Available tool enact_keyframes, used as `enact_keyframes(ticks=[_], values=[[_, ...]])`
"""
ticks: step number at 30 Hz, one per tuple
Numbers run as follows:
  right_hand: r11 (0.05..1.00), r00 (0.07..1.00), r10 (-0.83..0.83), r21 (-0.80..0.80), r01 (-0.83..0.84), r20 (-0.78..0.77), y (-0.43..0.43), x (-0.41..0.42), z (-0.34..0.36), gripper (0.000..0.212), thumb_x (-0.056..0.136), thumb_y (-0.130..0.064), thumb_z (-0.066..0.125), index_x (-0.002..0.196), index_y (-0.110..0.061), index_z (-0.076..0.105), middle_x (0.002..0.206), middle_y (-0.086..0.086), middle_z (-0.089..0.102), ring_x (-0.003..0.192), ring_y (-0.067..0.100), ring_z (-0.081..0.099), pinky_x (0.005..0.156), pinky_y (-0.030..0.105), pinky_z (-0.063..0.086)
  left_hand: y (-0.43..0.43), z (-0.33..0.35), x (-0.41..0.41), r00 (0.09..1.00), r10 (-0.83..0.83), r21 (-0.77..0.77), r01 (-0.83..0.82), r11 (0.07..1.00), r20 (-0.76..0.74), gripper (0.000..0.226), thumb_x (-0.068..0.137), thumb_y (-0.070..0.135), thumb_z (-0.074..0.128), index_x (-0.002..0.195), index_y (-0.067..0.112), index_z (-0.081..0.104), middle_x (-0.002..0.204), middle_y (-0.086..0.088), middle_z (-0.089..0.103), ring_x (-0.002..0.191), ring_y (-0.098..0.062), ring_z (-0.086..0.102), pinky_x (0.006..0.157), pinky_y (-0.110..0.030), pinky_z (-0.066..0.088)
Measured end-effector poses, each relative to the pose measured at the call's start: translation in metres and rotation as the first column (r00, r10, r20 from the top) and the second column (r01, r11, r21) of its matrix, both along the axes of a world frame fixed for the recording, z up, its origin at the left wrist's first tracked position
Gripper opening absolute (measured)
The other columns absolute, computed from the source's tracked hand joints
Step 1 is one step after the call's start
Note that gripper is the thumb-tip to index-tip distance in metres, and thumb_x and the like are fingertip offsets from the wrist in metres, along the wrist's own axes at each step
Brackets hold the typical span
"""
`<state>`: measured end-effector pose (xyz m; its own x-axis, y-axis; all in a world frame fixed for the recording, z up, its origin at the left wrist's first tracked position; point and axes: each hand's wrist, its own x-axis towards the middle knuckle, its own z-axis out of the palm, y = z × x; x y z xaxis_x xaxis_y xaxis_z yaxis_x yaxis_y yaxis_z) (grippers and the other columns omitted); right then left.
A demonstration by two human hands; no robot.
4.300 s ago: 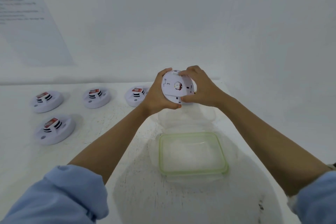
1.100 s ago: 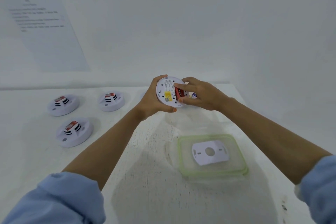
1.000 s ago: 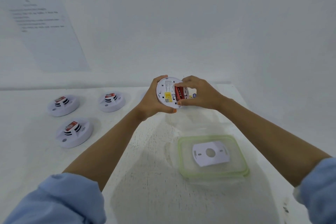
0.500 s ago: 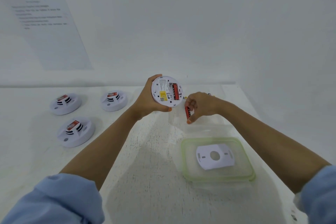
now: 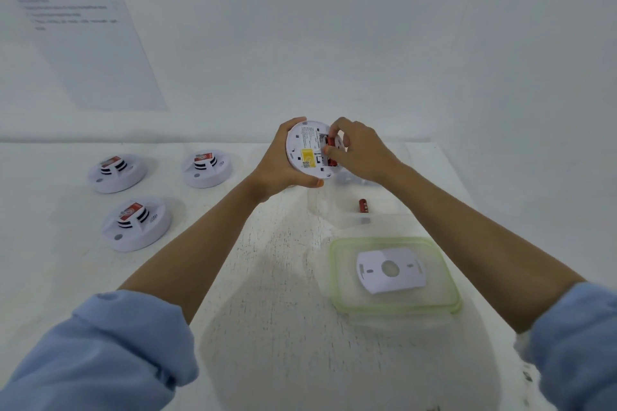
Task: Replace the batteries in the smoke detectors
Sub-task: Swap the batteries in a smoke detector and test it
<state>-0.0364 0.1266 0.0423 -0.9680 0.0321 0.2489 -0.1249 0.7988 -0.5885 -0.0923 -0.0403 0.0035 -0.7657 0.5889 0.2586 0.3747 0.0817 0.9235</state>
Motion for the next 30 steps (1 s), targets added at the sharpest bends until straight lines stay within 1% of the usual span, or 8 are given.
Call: enact_keyframes(ticks=[5, 7, 11, 16, 23, 26, 28, 30], values=[[0.994, 0.996, -0.065, -0.089, 0.060, -0.057, -0.004, -0.003, -0.003, 0.021, 0.080, -0.014, 0.064, 0.087, -0.013, 0.044, 0.065, -0.005, 0.040, 0.055, 0.007, 0.035, 0.049, 0.018, 0.029, 0.007, -0.001, 0.005, 1.000, 0.004, 0.034, -0.005, 0.999, 0.009, 0.099, 0.055, -0.019, 0.077, 0.133, 0.016, 0.027, 0.117, 0.011, 0.047, 0.099, 0.009, 0.056, 0.075, -0.016, 0.052], [0.988, 0.995, -0.082, -0.138, 0.075, -0.048, -0.004, -0.004, -0.003, 0.022, 0.077, -0.013, 0.066, 0.083, -0.012, 0.045, 0.061, -0.007, 0.040, 0.051, 0.007, 0.034, 0.046, 0.017, 0.027, 0.008, -0.002, 0.008, 1.000, 0.001, 0.047, -0.002, 0.999, 0.007, 0.101, 0.051, -0.011, 0.080, 0.132, 0.016, 0.028, 0.119, 0.009, 0.047, 0.103, 0.003, 0.056, 0.076, -0.016, 0.052], [0.988, 0.995, -0.085, -0.135, 0.078, -0.047, -0.002, -0.006, -0.002, 0.024, 0.073, -0.015, 0.069, 0.079, -0.012, 0.046, 0.065, -0.006, 0.040, 0.055, 0.006, 0.035, 0.049, 0.018, 0.029, 0.010, -0.004, 0.013, 1.000, 0.002, 0.077, -0.003, 0.997, 0.016, 0.102, 0.049, -0.004, 0.079, 0.135, 0.013, 0.027, 0.122, 0.003, 0.046, 0.107, -0.009, 0.054, 0.076, -0.018, 0.052], [0.989, 0.992, -0.099, -0.119, 0.090, -0.073, -0.001, -0.004, 0.001, 0.025, 0.070, -0.015, 0.071, 0.077, -0.012, 0.048, 0.066, -0.007, 0.040, 0.058, 0.005, 0.036, 0.051, 0.019, 0.030, 0.010, -0.002, 0.015, 1.000, -0.011, 0.073, 0.011, 0.997, 0.005, 0.101, 0.048, -0.001, 0.080, 0.132, 0.019, 0.028, 0.128, -0.005, 0.045, 0.114, -0.019, 0.051, 0.081, -0.026, 0.055], [0.981, 0.991, -0.087, -0.181, 0.066, -0.106, 0.000, -0.002, -0.002, 0.029, 0.067, -0.010, 0.071, 0.067, -0.014, 0.043, 0.066, 0.000, 0.044, 0.060, 0.010, 0.038, 0.055, 0.023, 0.033, 0.010, -0.003, 0.017, 1.000, -0.005, 0.063, 0.004, 0.998, 0.016, 0.100, 0.049, -0.004, 0.079, 0.133, 0.017, 0.028, 0.123, 0.000, 0.047, 0.106, -0.006, 0.055, 0.076, -0.019, 0.053], [0.980, 0.985, -0.096, -0.189, 0.068, -0.143, -0.002, -0.001, -0.003, 0.036, 0.069, -0.007, 0.068, 0.060, -0.018, 0.036, 0.063, 0.002, 0.043, 0.066, 0.017, 0.042, 0.059, 0.028, 0.036, 0.008, -0.001, 0.016, 0.999, 0.028, 0.079, -0.029, 0.996, 0.017, 0.103, 0.049, -0.003, 0.079, 0.136, 0.013, 0.026, 0.126, -0.002, 0.045, 0.110, -0.009, 0.053, 0.077, -0.019, 0.053], [0.978, 0.984, -0.099, -0.198, 0.069, -0.149, -0.004, -0.002, -0.001, 0.028, 0.071, -0.007, 0.068, 0.066, -0.016, 0.042, 0.064, 0.002, 0.046, 0.067, 0.019, 0.044, 0.060, 0.029, 0.038, 0.008, 0.001, 0.014, 0.999, 0.035, 0.085, -0.036, 0.996, 0.010, 0.102, 0.049, -0.003, 0.079, 0.135, 0.013, 0.027, 0.124, 0.002, 0.046, 0.110, -0.006, 0.053, 0.077, -0.019, 0.053], [0.983, 0.983, -0.106, -0.162, 0.082, -0.148, -0.005, -0.003, 0.002, 0.022, 0.073, -0.009, 0.068, 0.084, -0.011, 0.048, 0.062, -0.004, 0.046, 0.063, 0.017, 0.046, 0.060, 0.030, 0.041, 0.009, 0.003, 0.013, 0.999, 0.037, 0.082, -0.037, 0.996, 0.002, 0.101, 0.050, -0.002, 0.079, 0.135, 0.014, 0.027, 0.123, 0.004, 0.045, 0.110, -0.004, 0.053, 0.078, -0.019, 0.052]])
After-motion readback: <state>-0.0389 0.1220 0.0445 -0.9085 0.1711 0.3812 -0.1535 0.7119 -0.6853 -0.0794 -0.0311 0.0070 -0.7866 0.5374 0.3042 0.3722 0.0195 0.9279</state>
